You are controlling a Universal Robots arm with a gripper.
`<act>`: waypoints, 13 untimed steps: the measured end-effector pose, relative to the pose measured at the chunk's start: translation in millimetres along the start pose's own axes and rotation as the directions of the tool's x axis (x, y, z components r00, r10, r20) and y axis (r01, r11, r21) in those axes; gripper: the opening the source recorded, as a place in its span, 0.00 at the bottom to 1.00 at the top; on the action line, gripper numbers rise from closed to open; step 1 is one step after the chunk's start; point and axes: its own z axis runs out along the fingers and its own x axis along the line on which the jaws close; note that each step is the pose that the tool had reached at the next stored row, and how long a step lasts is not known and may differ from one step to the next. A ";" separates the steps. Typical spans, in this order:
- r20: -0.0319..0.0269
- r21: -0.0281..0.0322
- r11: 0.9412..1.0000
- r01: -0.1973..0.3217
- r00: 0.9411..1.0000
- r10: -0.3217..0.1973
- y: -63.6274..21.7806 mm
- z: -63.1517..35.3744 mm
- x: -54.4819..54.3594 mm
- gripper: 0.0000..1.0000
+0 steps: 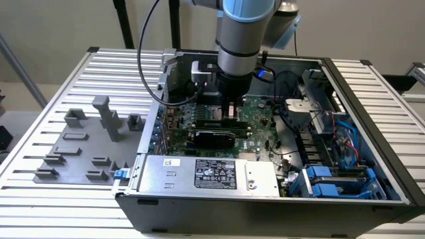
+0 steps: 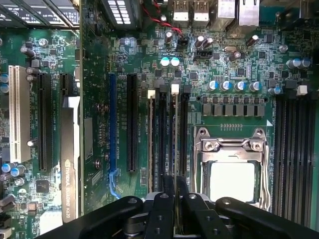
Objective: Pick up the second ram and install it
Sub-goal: 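Insert the second ram into the second slot, then press down the second ram until it locks into place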
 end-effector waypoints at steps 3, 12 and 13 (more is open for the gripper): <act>0.000 0.001 1.000 0.000 1.000 0.000 0.1 0.8 0.0 0.00; 0.000 0.001 1.000 0.000 1.000 0.000 0.4 0.5 0.0 1.00; 0.000 0.001 1.000 0.000 1.000 0.000 0.4 -1.0 0.0 1.00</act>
